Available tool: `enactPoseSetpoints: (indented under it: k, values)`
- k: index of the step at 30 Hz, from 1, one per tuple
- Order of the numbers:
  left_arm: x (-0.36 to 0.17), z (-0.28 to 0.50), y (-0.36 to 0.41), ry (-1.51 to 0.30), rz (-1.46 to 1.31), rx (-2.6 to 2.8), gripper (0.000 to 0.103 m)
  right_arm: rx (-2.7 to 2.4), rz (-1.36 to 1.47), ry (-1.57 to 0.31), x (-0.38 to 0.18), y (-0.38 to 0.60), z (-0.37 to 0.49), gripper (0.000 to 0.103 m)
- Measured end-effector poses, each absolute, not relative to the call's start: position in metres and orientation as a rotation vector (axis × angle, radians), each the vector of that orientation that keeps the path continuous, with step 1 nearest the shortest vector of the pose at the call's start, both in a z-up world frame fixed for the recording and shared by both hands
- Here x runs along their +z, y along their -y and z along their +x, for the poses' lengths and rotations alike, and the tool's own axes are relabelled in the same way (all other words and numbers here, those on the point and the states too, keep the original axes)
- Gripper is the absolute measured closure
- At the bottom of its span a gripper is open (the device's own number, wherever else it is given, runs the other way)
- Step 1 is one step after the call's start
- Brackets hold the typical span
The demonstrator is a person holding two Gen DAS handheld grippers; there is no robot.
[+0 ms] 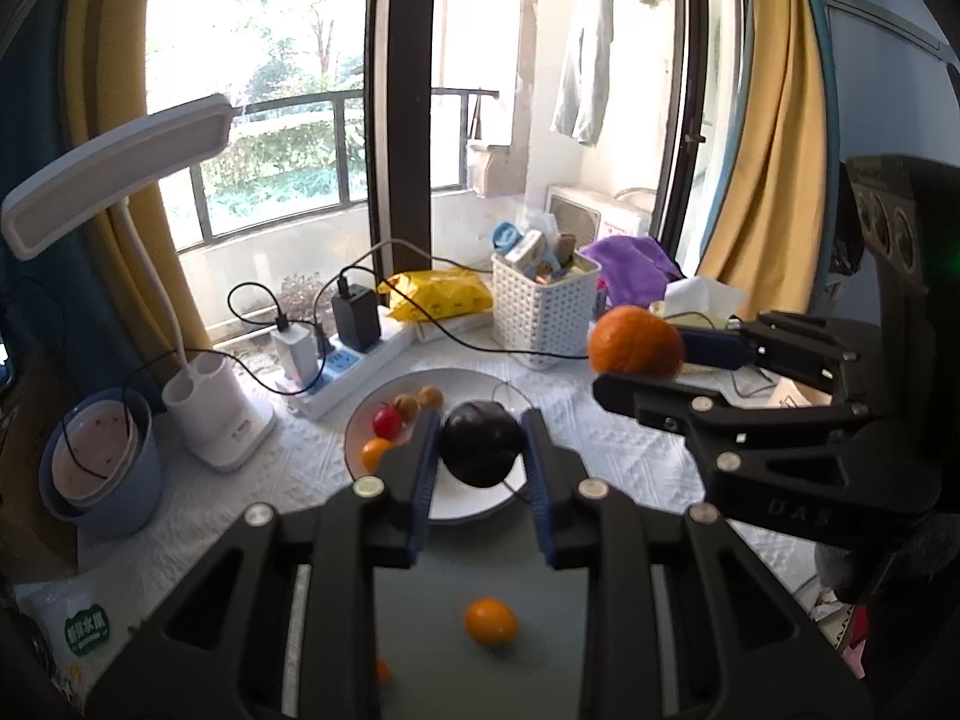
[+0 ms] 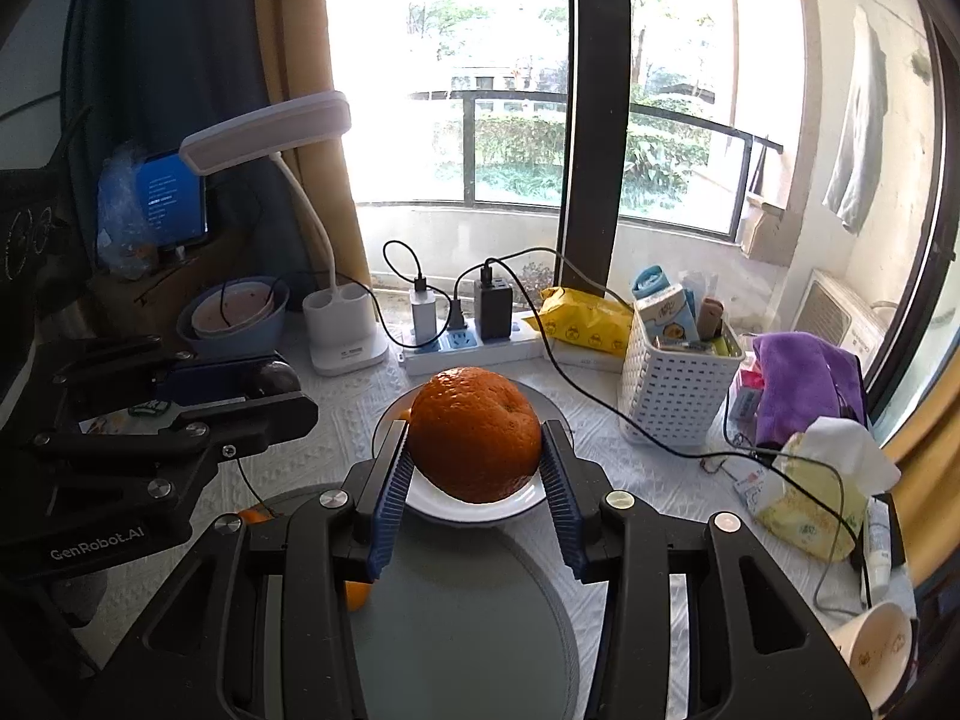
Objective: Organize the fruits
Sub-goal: 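Lift and carry the plum with the left gripper while the right gripper carries the orange to the plate, then lower the plum onto the plate and open the left gripper while the right gripper releases the orange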
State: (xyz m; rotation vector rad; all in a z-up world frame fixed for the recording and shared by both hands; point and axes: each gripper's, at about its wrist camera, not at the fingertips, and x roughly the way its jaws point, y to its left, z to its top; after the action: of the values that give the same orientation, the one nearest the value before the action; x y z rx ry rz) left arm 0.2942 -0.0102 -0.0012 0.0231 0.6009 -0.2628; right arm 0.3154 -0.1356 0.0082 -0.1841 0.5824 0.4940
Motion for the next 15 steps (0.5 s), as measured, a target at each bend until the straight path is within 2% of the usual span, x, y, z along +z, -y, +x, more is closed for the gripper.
enactPoseSetpoints:
  k: [15]
  values:
    - [-0.018,0.344,0.008,-0.643,0.008,-0.268,0.075,0.501,-0.188,-0.62,-0.003,0.128,0.362,0.058]
